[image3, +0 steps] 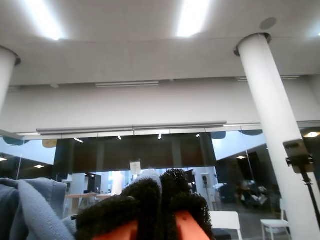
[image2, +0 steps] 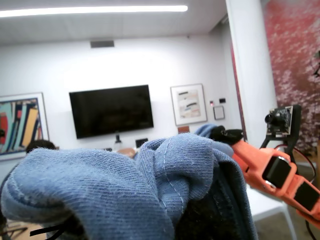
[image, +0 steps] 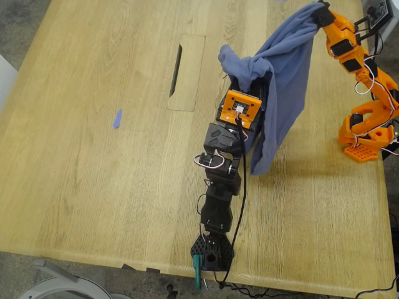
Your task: Fold a T-shirt
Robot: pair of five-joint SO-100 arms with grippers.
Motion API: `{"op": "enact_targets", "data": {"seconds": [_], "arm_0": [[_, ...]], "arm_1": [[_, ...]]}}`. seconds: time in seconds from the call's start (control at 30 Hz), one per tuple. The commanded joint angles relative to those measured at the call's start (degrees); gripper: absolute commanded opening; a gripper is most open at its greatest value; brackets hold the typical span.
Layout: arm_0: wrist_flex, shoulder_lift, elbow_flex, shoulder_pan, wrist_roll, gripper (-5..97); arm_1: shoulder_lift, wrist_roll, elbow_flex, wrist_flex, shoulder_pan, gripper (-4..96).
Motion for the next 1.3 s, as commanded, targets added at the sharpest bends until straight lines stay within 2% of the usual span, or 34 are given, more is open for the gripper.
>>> {"op": "enact_targets", "data": {"seconds": [0.0, 0.27, 0.73, 1.0, 1.1, 1.27], "arm_0": [[-6.24, 9.58, 0.62, 0.7, 0.0, 0], [-14.06, 18.98, 15.47, 0.53, -2.72, 0], [-18.19, 19.6, 19.25, 3.08, -6.68, 0], [-21.09, 20.74, 19.69, 4.83, -10.9, 0], [-20.92, 21.8, 21.09, 6.86, -12.66, 0], [-17.67, 23.03, 23.82, 15.03, -12.3, 0]], "arm_1": [[-0.35, -0.88, -5.54, 1.41, -1.23, 0.0], [-5.36, -1.32, -20.57, 13.8, -3.6, 0.0], [-12.92, -1.85, -38.32, 30.23, -10.81, 0.0], [-15.56, -1.85, -47.81, 37.18, -13.27, 0.0], [-15.56, -1.49, -48.87, 38.06, -14.94, 0.0], [-15.73, -1.49, -49.04, 39.99, -20.65, 0.0]]}}
